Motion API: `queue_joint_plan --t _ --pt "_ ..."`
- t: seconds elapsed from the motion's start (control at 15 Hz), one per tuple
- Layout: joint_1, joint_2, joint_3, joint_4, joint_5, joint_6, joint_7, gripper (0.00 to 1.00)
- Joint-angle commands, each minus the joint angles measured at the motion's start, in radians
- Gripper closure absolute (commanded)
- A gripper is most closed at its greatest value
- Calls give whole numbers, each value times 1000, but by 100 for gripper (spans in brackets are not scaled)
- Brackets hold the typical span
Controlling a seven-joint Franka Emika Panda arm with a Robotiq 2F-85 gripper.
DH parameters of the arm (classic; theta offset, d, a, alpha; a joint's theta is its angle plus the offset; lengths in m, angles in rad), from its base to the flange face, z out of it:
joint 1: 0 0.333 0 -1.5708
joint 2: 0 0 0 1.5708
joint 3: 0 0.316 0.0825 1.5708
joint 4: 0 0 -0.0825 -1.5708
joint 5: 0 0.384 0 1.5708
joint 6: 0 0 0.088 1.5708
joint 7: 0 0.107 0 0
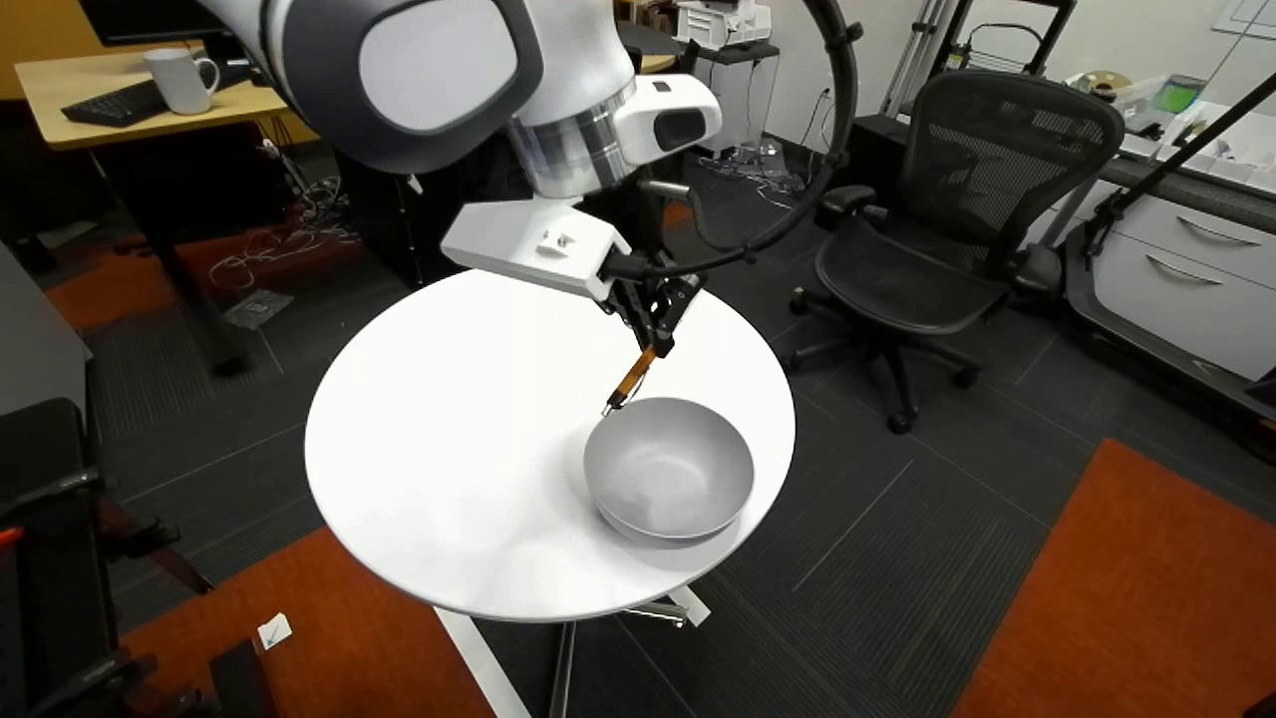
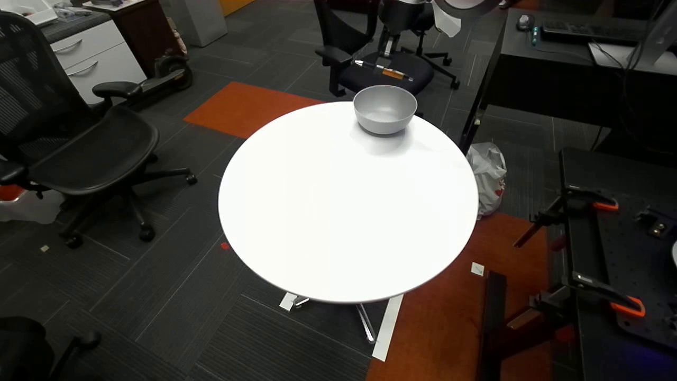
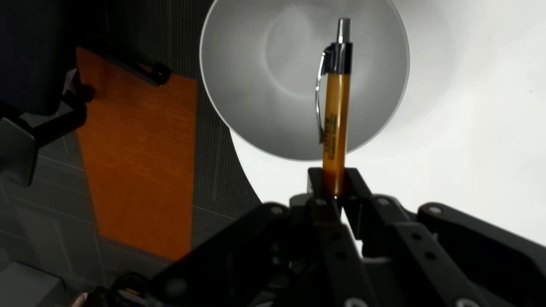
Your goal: Take the pen out of the bowl, put it on the table then put it back in the bowl
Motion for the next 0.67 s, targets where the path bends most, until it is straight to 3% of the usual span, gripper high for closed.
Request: queue_joint_plan --t 0.0,0.6 --pt "-77 -37 52 -37 103 5 -71 96" --pt "-228 50 151 42 337 -43 -261 96"
